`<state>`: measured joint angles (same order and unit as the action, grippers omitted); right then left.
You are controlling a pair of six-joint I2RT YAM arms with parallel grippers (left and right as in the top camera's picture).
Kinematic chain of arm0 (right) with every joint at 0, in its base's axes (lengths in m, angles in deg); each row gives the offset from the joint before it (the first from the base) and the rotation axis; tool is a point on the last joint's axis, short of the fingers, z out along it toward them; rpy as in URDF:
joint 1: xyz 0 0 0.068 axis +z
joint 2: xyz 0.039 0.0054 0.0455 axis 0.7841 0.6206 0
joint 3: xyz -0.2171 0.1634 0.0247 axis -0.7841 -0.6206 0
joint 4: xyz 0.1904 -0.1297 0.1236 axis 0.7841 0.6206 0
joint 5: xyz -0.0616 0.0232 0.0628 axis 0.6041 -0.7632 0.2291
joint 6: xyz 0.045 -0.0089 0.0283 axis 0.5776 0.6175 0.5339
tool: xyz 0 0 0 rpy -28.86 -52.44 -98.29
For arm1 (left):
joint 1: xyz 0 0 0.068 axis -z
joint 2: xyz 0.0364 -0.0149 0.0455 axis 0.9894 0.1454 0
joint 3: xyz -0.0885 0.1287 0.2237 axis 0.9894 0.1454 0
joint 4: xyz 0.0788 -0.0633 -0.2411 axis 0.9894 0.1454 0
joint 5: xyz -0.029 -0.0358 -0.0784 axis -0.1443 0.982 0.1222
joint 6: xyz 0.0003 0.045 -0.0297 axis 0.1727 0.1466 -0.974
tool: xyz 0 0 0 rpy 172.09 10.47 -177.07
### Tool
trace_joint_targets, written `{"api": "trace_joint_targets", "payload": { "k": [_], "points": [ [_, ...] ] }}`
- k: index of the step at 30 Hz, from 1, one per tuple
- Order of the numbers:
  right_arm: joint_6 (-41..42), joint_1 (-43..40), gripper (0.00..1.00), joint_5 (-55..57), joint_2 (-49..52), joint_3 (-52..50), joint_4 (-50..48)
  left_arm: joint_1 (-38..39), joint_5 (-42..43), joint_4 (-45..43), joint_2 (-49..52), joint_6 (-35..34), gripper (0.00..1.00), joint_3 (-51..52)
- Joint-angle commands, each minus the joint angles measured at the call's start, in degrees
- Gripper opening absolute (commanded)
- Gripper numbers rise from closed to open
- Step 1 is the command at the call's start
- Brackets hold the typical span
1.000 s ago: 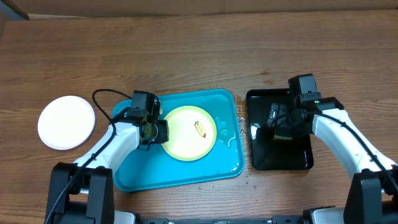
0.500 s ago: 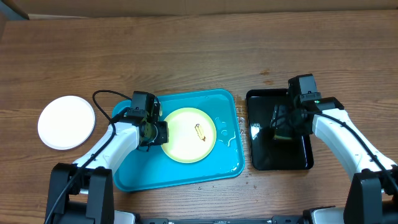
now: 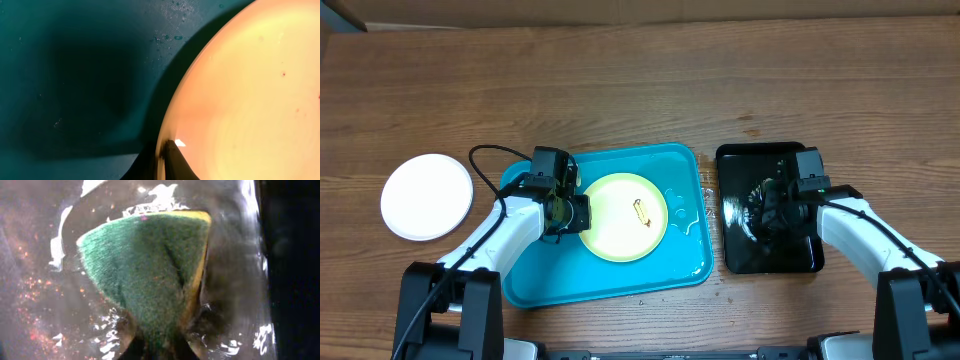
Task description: Clean dirty plates on tray and stack at the side
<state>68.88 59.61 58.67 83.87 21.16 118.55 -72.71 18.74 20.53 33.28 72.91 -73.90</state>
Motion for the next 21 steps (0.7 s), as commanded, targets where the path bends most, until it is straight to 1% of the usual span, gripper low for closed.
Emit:
{"api": "trace_joint_targets", "payload": {
  "k": [1,2,3,4,5,6,9,12,19,20,21],
  "points": [
    [0.0,0.2,0.04,-0.2,-0.1,-0.7,-0.1,0.1,-0.6,0.4,0.2,1.0,0.08,0.3],
    [0.0,0.2,0.07,-0.5,-0.1,-0.1,0.4,0.1,-0.6,0.4,0.2,1.0,0.08,0.3],
    [0.0,0.2,0.30,-0.7,-0.1,0.9,1.3,0.1,-0.6,0.4,0.2,1.0,0.09,0.3],
    [0.0,0.2,0.48,-0.7,-0.2,2.3,2.8,0.1,-0.6,0.4,0.2,1.0,0.09,0.3],
    [0.0,0.2,0.57,-0.7,-0.2,4.2,4.9,0.1,-0.6,0.4,0.2,1.0,0.09,0.3],
    [0.0,0.2,0.60,-0.7,-0.2,6.1,6.9,0.1,-0.6,0.4,0.2,1.0,0.09,0.3],
    [-0.5,0.2,0.60,-0.4,-0.2,10.2,10.5,0.1,-0.6,0.4,0.2,1.0,0.10,0.3],
    [-0.4,0.2,0.62,1.3,-0.2,10.7,9.3,0.1,-0.6,0.4,0.2,1.0,0.10,0.3],
    [-0.4,0.2,0.61,2.5,0.9,5.5,3.0,0.1,-0.6,0.4,0.2,1.0,0.11,0.3],
    [-0.3,0.2,0.60,2.4,1.1,4.5,2.0,0.1,-0.6,0.4,0.2,1.0,0.11,0.3],
    [-0.1,0.2,0.56,2.4,1.4,3.1,0.3,0.1,-0.6,0.4,0.2,1.0,0.11,0.3]
  ]
}}
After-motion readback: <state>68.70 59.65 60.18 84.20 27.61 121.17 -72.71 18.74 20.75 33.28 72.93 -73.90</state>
